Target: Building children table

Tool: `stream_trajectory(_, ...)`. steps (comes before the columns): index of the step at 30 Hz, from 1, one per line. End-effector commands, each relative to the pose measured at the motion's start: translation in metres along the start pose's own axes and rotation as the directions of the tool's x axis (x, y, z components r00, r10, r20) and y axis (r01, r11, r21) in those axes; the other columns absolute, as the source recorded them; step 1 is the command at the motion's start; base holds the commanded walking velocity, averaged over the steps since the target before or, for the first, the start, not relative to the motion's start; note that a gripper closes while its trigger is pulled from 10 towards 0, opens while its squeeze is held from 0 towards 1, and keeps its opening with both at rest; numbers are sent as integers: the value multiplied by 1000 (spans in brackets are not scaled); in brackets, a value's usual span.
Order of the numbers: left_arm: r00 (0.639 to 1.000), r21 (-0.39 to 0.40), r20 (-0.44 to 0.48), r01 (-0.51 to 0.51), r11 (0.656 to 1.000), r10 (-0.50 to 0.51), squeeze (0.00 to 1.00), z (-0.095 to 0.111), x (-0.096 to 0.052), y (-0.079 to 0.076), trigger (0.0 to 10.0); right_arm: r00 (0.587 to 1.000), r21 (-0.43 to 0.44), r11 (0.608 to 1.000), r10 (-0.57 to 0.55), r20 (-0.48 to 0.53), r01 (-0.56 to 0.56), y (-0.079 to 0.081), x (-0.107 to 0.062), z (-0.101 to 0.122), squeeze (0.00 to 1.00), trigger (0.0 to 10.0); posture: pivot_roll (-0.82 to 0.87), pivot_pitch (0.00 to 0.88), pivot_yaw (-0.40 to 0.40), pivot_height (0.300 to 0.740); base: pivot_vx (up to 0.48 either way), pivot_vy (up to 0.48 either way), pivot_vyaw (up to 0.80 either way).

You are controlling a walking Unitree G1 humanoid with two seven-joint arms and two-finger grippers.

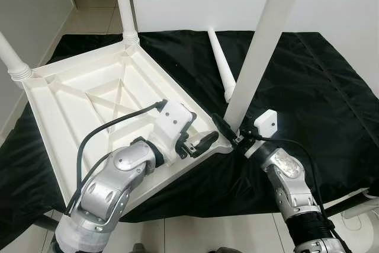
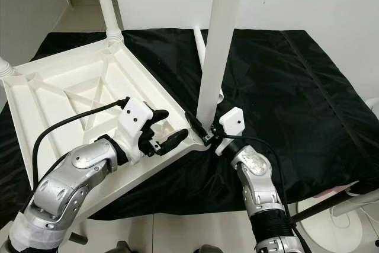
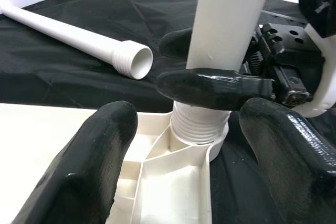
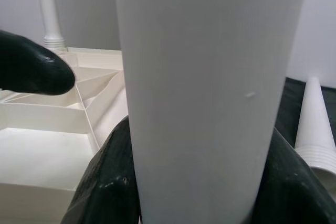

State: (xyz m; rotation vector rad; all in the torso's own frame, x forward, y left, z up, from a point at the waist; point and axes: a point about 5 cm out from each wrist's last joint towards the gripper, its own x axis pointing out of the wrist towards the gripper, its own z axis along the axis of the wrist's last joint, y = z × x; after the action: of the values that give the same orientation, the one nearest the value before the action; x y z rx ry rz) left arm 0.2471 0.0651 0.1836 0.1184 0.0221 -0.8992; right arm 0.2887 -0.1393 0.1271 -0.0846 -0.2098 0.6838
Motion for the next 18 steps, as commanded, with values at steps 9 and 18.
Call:
stream_trajectory(9, 1000, 1, 2, -25, 1000, 25, 0, 2, -1, 1, 10000, 967, 160, 987, 25, -252, 16, 7, -3, -35, 0, 10000, -6, 40, 22, 740, 0, 0, 0)
stream_trajectory(18, 1000, 2, 4, -30, 1000, 30, 0, 2, -1, 1, 10000, 955, 184, 980, -12, -297, 69, 0, 2, -37, 0, 10000, -2, 37, 19, 740, 0, 0, 0)
